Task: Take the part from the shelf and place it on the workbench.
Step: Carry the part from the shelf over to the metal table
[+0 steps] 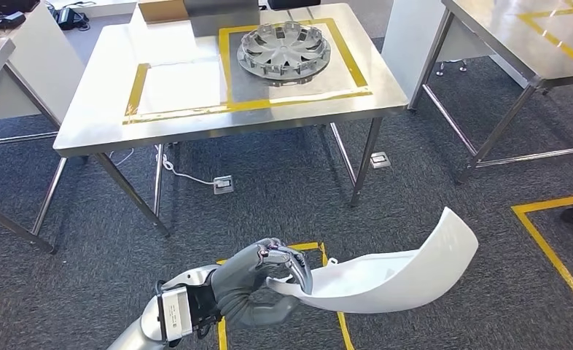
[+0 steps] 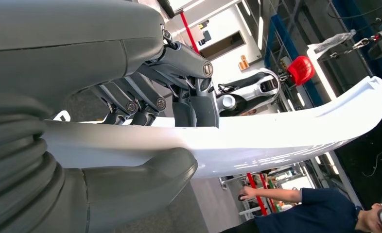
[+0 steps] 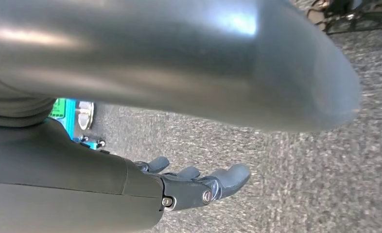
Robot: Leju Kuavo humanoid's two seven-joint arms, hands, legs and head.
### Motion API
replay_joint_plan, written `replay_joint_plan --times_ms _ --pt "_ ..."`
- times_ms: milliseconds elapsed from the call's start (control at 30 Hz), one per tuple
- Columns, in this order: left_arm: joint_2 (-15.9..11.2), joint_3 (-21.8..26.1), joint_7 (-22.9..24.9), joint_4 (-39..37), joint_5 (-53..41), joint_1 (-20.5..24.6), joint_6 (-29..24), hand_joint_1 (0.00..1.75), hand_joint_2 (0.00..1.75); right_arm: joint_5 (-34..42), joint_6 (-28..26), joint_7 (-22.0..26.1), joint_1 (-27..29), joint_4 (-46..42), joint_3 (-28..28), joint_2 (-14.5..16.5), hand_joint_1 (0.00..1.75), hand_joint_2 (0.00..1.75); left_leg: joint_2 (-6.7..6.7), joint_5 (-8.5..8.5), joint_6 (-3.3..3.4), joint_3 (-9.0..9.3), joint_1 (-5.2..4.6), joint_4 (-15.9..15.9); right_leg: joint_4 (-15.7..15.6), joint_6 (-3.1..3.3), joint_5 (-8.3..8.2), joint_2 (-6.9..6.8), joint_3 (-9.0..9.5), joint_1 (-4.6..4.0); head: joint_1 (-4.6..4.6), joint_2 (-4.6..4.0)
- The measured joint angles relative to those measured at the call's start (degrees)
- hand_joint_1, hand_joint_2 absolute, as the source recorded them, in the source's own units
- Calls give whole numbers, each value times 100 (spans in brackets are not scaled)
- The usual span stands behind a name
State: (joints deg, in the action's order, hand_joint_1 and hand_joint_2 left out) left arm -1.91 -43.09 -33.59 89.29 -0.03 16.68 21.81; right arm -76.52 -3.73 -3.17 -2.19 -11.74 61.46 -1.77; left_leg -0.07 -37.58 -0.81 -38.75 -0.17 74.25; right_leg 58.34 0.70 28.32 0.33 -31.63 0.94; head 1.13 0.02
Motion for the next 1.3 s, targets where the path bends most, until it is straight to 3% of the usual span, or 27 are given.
replay_joint_plan --times_ms 33,133,167,200,300,367,433,500,533,633,667,700,767,833,900,933,1000,1033,1067,1133,1167,1200,1300 --pt "-7 -3 0 0 -1 -6 -3 175 175 3 1 -2 -1 0 0 0 0 0 0 134 20 -16 -1 -204 0 -6 66 8 90 0 0 0" --pt "-28 -11 0 -6 -5 -15 -5 175 175 5 2 -3 -11 1 -1 4 0 0 -4 981 112 119 -23 -1179 12 -58 268 30 302 -12 3 0" --pt "-35 -14 0 -8 -9 -22 -8 175 175 6 2 -7 -17 2 0 6 0 0 -8 1151 139 155 -35 -1352 11 -92 330 37 341 -19 5 0" --pt "-41 -15 -2 -10 -14 -27 -11 175 175 7 1 -10 -21 2 0 8 0 0 -14 1208 172 173 -40 -1424 31 -132 362 45 378 -30 4 0" --pt "-29 -17 -14 -3 -29 -14 -29 175 175 10 -4 -14 -36 2 0 12 0 0 -28 1177 269 353 -12 -1463 249 -220 366 38 394 -36 -3 0" --pt "-17 -17 -23 -1 -38 -1 -40 175 175 13 -11 -12 -64 2 -1 18 0 0 -23 1109 324 469 2 -1482 803 -257 452 17 52 -28 -20 -1" --pt "-15 -19 -28 -10 -46 -3 -43 175 175 15 -16 -15 -70 2 -1 20 0 0 -25 1012 352 549 1 -1484 1461 -298 731 7 -479 -28 -34 -1" --pt "-16 -19 -28 -22 -50 -11 -43 175 175 15 -16 -19 -51 2 0 20 0 0 -39 902 349 661 0 -1484 1641 -314 878 4 -815 -28 -35 0" --pt "-16 -19 -28 -27 -52 -13 -43 175 175 15 -16 -19 -44 2 0 21 0 0 -44 839 339 742 0 -1484 1460 -308 757 1 -850 -29 -35 0" --pt "-17 -19 -29 -39 -55 -11 -43 175 175 17 -16 -16 -29 2 1 22 0 0 -41 633 291 967 -11 -1485 419 -245 -144 -30 -699 -53 -41 0" --pt "-18 -19 -26 -43 -56 -12 -43 175 175 18 -15 -16 -22 2 1 22 0 0 -42 580 263 1002 -20 -1496 214 -216 -343 -39 -660 -69 -41 0" --pt "-19 -20 -24 -45 -56 -12 -44 175 175 19 -13 -18 -14 2 1 22 0 0 -46 555 230 1035 -29 -1491 116 -182 -424 -42 -644 -79 -42 0" --pt "-19 -22 -24 -40 -56 -5 -46 175 175 20 -10 -18 -12 2 1 25 0 0 -47 571 155 1067 -35 -1440 72 -107 -383 -25 -548 -68 -36 0" --pt "-19 -24 -32 -35 -55 12 -48 175 175 20 -10 -15 -13 2 1 28 0 0 -37 633 93 940 -33 -1103 26 -36 -320 -12 -395 -39 -15 0" --pt "-22 -25 -34 -38 -56 19 -49 175 175 20 -11 -14 -14 2 1 30 0 0 -30 504 44 531 -15 -457 8 3 -223 -8 -256 -29 10 0" --pt "-27 -27 -33 -41 -56 15 -50 175 175 20 -11 -16 -14 2 1 30 0 0 -30 337 24 283 -4 -153 7 9 -168 -6 -199 -29 18 0" --pt "-37 -30 -32 -46 -56 2 -50 175 175 20 -10 -19 -8 2 1 31 0 0 -30 78 5 -55 7 86 7 6 -51 -1 -66 -29 19 0" --pt "-40 -33 -32 -47 -56 -1 -50 175 175 23 -9 -22 -6 2 1 32 0 0 -30 126 10 -100 8 -42 7 -1 10 3 14 -29 20 -1" --pt "-42 -36 -33 -48 -56 -1 -50 175 175 28 -8 -24 -8 2 1 33 0 0 -30 321 25 -72 9 -316 7 -10 73 6 98 -29 21 -1" --pt "-48 -45 -33 -51 -55 2 -50 175 175 43 -7 -61 -16 2 3 35 0 0 -26 916 77 58 -1 -1013 19 -44 204 16 233 -37 29 -1" --pt "-49 -52 -34 -56 -54 5 -50 175 175 50 -7 -96 -23 2 5 35 0 0 -25 1089 111 113 -9 -1238 26 -76 275 20 277 -45 31 0" --pt "-50 -59 -34 -60 -51 9 -50 175 175 57 -5 -137 -30 2 8 34 0 0 -27 1186 150 148 -14 -1366 43 -114 325 23 325 -53 33 0" --pt "-32 -72 -39 -58 -31 37 -56 175 175 46 24 -222 -50 2 11 34 0 0 -33 1163 265 290 -3 -1424 196 -219 354 19 402 -57 29 0"
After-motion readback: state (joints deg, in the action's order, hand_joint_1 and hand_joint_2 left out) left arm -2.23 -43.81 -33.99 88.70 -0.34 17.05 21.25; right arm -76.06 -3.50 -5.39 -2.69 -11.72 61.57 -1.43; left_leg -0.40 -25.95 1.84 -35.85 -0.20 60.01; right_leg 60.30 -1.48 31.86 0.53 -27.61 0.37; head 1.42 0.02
